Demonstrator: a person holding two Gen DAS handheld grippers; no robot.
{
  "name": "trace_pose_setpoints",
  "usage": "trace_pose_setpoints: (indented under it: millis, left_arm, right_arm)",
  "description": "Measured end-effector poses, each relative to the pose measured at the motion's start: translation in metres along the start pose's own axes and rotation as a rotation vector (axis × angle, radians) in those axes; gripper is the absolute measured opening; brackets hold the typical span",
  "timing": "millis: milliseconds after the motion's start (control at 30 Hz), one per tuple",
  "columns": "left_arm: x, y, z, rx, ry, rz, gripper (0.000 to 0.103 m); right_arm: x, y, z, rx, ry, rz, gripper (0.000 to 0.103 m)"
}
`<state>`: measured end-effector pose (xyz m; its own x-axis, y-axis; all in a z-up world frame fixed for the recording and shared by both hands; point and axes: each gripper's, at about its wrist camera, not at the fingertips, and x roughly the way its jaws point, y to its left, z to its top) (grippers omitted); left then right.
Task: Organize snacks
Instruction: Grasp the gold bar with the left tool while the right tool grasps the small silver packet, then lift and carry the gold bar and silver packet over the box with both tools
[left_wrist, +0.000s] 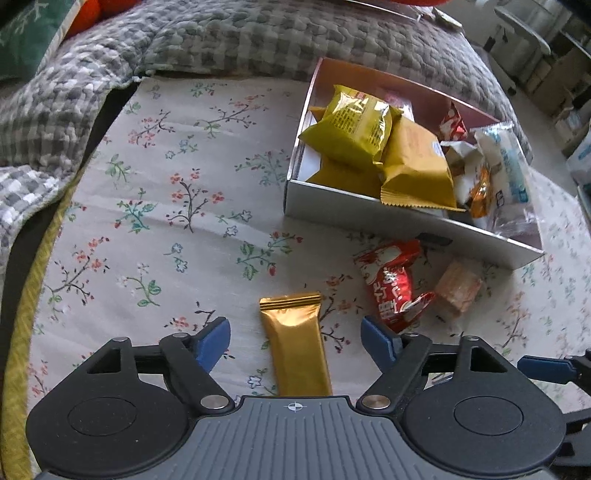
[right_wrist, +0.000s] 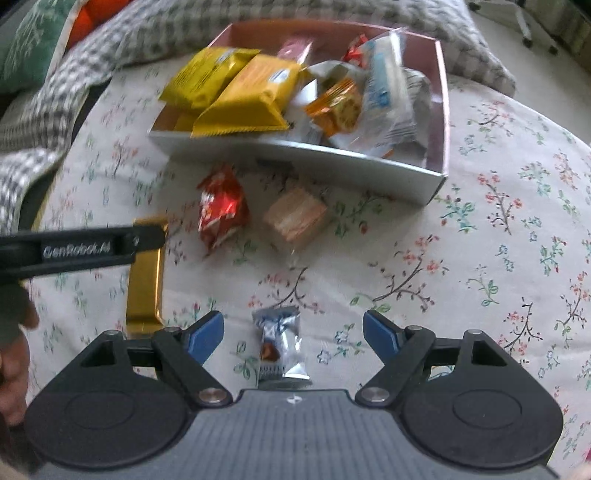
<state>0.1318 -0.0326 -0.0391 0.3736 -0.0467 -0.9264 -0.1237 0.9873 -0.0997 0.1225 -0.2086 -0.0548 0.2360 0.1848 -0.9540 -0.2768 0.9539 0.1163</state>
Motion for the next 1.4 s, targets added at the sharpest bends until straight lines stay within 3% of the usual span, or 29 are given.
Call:
trace_pose_setpoints:
  millis: [167, 633, 767, 1000, 1100, 1167, 1233, 1400]
  left_arm:
    - [0.003, -0.004, -0.003, 0.033, 0.003, 0.028, 0.081]
    - [0.018, -0.009, -0.012, 0.082, 0.071, 0.043, 0.083]
    - [0.021, -0.01, -0.015, 0.094, 0.079, 0.041, 0.084]
    - [0.025, -0.019, -0.023, 0.171, 0.058, 0.076, 0.083]
    - [0.021, -0.021, -0.022, 0.173, 0.049, 0.064, 0.065]
    - [0.017, -0.022, -0.02, 0.18, 0.042, 0.054, 0.041]
    - [0.015, -0.022, -0.02, 0.183, 0.042, 0.044, 0.032]
    - [0.012, -0.023, -0.02, 0.201, 0.044, 0.031, 0.028]
  right_arm:
    - [0.002, 0.012, -0.004, -0.061, 0.012, -0.011, 0.077]
    - [0.015, 0.021, -0.008, -0.111, 0.049, -0.046, 0.05]
    - [0.021, 0.023, -0.01, -0.121, 0.057, -0.056, 0.047]
    - [0.027, 0.027, -0.009, -0.122, 0.052, -0.062, 0.032]
    - [0.027, 0.026, -0.008, -0.116, 0.047, -0.061, 0.026]
    - [0.025, 0.024, -0.008, -0.114, 0.039, -0.062, 0.023]
    - [0.021, 0.021, -0.008, -0.105, 0.03, -0.058, 0.02]
    - [0.017, 0.018, -0.006, -0.086, 0.011, -0.052, 0.017]
